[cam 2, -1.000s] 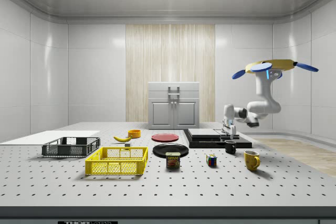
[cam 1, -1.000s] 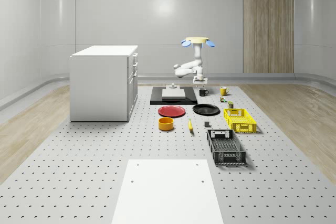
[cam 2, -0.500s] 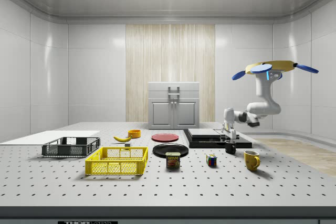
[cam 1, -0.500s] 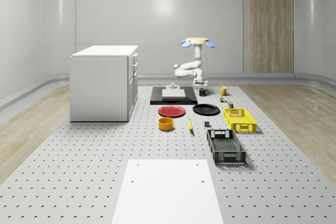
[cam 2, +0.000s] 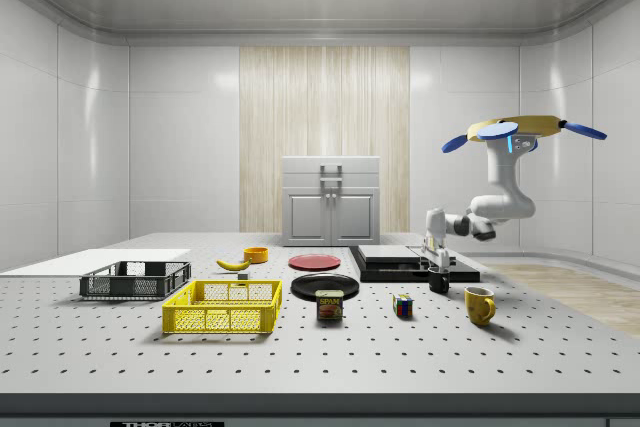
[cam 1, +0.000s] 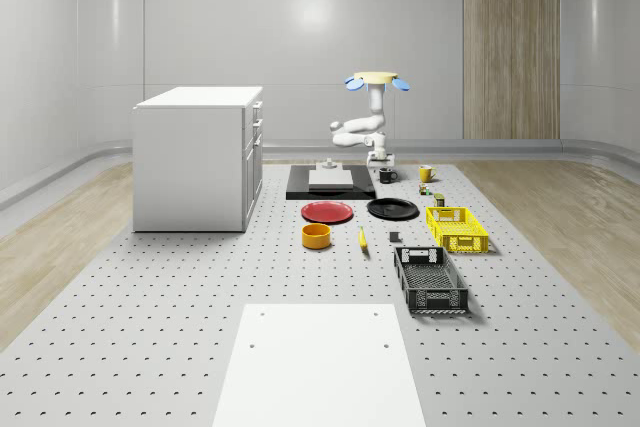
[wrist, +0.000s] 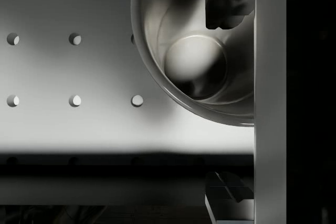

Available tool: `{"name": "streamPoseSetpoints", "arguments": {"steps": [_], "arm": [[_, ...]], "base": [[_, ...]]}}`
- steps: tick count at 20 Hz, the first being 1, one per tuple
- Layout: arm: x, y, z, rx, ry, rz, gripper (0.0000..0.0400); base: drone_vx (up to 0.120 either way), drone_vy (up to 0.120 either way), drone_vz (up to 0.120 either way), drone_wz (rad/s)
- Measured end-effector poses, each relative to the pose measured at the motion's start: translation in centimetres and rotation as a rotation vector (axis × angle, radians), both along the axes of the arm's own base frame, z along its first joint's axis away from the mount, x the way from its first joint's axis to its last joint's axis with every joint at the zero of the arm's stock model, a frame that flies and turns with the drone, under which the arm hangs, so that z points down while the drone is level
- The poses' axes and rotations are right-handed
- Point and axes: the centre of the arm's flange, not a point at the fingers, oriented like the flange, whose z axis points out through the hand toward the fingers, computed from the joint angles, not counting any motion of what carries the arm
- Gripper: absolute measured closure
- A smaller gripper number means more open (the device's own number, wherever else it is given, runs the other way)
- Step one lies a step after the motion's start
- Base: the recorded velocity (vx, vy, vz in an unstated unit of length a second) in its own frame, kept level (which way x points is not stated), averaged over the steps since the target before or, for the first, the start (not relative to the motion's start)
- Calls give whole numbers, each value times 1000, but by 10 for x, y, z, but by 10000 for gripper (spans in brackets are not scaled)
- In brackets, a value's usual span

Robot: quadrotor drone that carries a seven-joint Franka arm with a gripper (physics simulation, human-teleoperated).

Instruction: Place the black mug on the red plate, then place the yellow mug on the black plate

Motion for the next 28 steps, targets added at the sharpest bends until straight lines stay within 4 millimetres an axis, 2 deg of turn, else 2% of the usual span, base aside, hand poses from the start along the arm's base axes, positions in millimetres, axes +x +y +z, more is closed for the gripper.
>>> {"name": "streamPoseSetpoints", "arguments": {"steps": [5, 6, 7, 9, 11, 13, 19, 28], "arm": [[0, 3, 1, 0, 0, 0, 0], [0, 3, 1, 0, 0, 0, 23], [0, 3, 1, 0, 0, 0, 82], [0, 3, 1, 0, 0, 0, 164], [0, 3, 1, 0, 0, 0, 213], [0, 4, 1, 0, 0, 0, 244], [0, 4, -6, 0, 0, 0, 280], [0, 4, -35, 0, 0, 0, 289]], "base": [[0, 0, 0, 0], [0, 0, 0, 0], [0, 0, 0, 0], [0, 0, 0, 0], [0, 0, 0, 0], [0, 0, 0, 0], [0, 0, 0, 0], [0, 0, 120, 0]]}}
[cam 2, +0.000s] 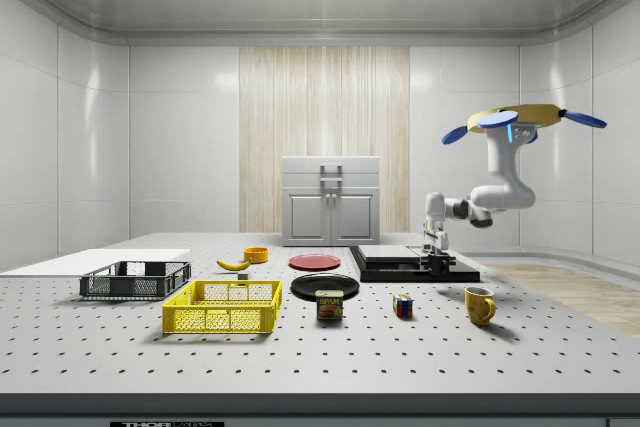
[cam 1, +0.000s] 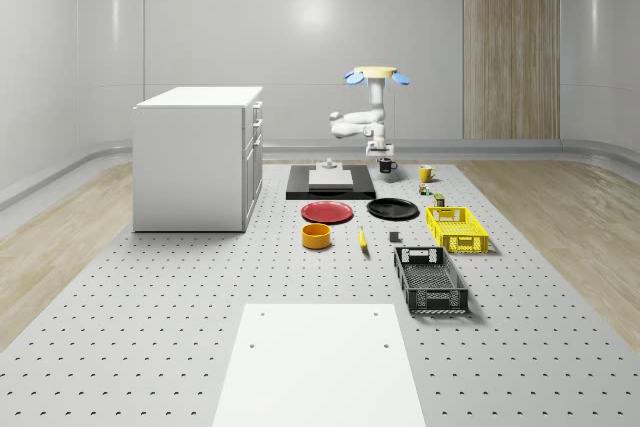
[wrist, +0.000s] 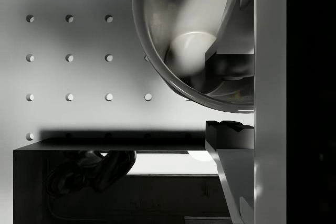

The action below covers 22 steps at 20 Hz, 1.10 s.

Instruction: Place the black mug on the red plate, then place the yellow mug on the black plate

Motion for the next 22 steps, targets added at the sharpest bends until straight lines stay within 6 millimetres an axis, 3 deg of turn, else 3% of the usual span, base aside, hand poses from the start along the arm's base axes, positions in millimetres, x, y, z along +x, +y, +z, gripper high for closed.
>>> {"name": "streamPoseSetpoints", "arguments": {"steps": [5, 22], "arm": [[0, 0, -5, 0, 0, 0, 290], [0, 0, -8, 0, 0, 0, 290]], "base": [[88, -72, 120, 0], [120, -120, 0, 0]]}}
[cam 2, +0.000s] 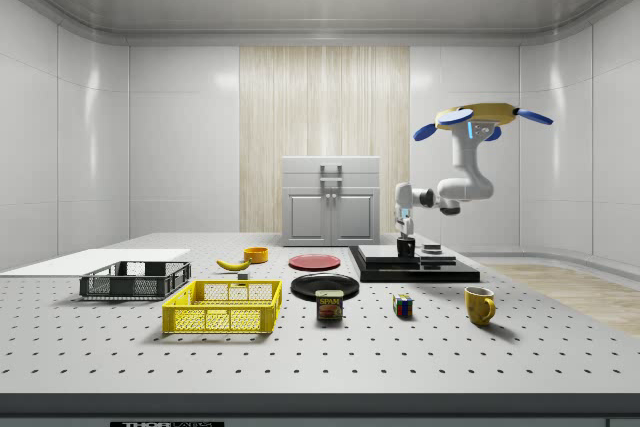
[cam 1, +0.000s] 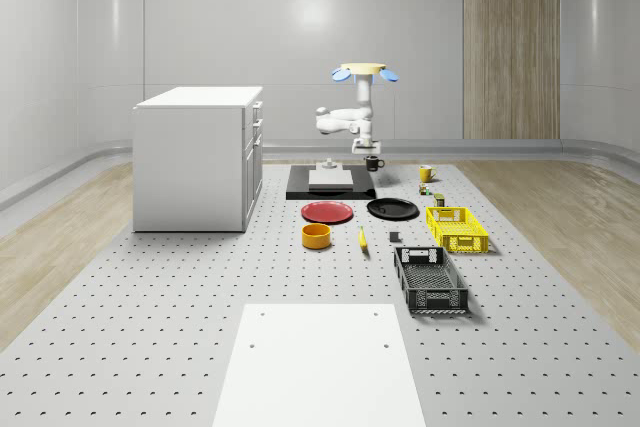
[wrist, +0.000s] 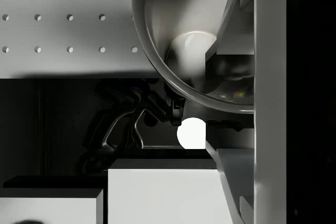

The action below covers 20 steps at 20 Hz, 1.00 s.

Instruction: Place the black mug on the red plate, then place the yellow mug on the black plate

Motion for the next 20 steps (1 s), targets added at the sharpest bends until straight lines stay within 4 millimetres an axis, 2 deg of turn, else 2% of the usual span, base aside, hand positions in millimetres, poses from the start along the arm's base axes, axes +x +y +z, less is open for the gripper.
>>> {"name": "streamPoseSetpoints", "arguments": {"steps": [20], "arm": [[0, 0, 0, 0, 0, 0, 290]], "base": [[120, -120, 0, 0]]}}
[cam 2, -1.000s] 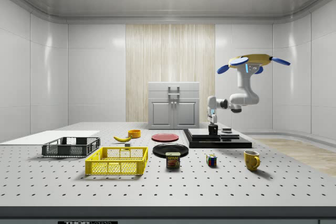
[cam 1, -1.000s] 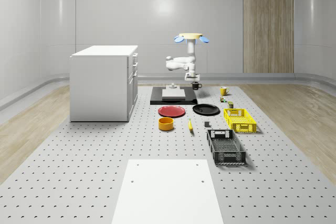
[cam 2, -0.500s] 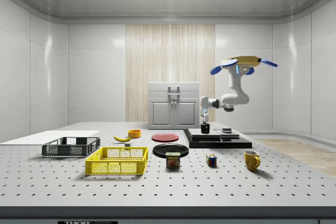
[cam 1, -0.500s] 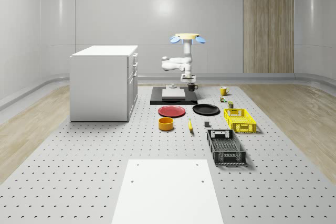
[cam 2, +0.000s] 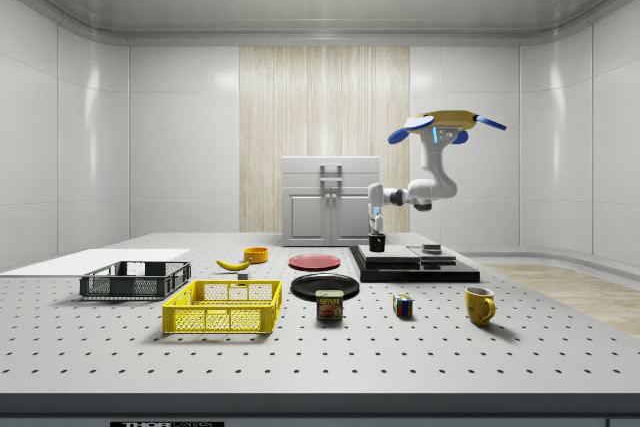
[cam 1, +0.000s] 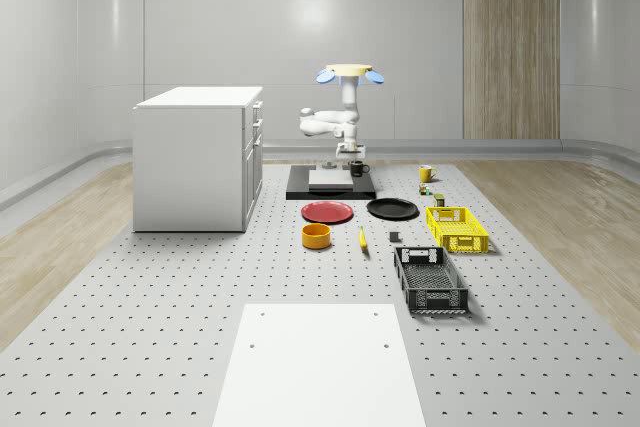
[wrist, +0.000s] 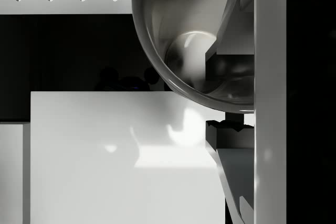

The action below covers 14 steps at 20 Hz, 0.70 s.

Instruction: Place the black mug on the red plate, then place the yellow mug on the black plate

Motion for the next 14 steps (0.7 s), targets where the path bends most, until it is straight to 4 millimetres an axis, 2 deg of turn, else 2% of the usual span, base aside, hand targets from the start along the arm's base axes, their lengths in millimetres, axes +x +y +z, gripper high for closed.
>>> {"name": "streamPoseSetpoints", "arguments": {"steps": [14], "arm": [[0, 0, 0, 0, 0, 0, 290]], "base": [[120, -120, 0, 0]]}}
